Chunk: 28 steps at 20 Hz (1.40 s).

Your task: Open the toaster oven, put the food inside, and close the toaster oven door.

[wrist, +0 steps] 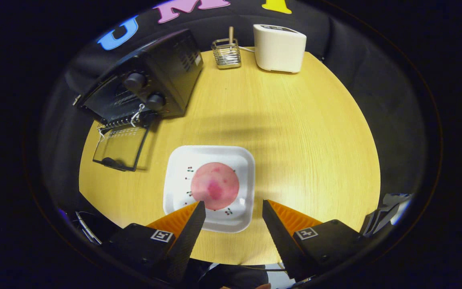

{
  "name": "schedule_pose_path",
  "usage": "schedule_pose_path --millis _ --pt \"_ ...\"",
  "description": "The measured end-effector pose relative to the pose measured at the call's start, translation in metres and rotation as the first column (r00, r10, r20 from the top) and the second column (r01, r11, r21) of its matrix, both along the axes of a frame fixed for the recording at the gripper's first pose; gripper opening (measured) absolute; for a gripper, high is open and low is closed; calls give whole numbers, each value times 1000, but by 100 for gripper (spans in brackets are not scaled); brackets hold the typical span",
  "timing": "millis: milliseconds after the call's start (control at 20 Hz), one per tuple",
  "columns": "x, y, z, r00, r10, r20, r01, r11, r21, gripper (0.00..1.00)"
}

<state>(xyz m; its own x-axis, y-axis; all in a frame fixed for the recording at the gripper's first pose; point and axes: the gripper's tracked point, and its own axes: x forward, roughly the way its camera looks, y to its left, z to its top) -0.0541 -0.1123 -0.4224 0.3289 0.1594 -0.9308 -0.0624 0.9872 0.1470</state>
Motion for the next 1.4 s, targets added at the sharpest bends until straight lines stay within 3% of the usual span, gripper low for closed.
schedule_pose_path --millis 250,500,700,1000,1250,1400 --pt "18 -15 -24 996 -40 -82 41 999 14 88" --pt "8 -14 -42 977 -3 -212 10 999 36 44" --pt "12 -11 -42 978 -28 -205 50 993 104 10" --pt "11 -8 -32 967 -134 -217 193 940 281 5" --pt "-3 -5 -12 962 -175 -209 241 902 357 5" --pt "-14 7 8 951 -223 -212 295 862 413 5"
